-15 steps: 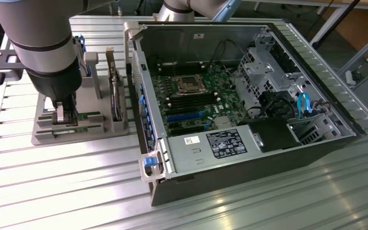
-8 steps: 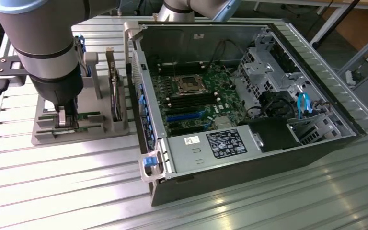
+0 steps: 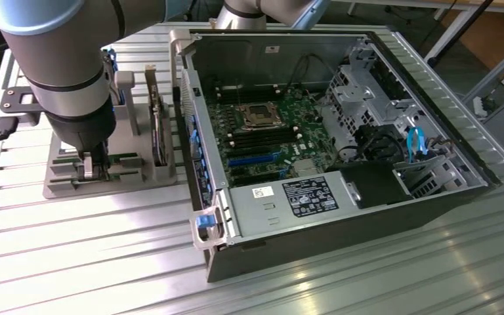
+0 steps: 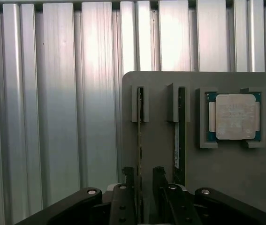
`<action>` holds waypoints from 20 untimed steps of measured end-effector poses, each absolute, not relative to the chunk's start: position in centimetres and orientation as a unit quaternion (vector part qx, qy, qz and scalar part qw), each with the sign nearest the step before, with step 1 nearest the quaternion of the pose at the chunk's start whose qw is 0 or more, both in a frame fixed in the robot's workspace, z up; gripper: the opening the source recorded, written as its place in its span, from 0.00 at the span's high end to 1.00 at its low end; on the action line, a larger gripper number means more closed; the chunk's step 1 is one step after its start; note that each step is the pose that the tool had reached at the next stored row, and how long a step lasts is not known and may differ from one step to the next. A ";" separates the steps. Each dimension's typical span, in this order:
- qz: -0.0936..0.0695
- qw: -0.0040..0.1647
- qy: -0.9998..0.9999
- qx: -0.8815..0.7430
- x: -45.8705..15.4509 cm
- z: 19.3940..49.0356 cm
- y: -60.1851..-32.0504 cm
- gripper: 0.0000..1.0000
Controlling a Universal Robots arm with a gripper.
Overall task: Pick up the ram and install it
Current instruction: 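Pick up the ram and move it above insertion slot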
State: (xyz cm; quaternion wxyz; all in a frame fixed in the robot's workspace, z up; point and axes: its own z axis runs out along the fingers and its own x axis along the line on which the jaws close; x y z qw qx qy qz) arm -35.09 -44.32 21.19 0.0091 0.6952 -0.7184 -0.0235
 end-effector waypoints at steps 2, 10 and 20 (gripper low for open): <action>-0.023 0.009 -0.718 0.695 -35.1 21.2 -44.3 0.71; -0.023 0.009 -0.712 0.701 -34.7 21.2 -44.3 0.71; -0.023 0.009 -0.712 0.701 -34.5 20.9 -44.6 0.71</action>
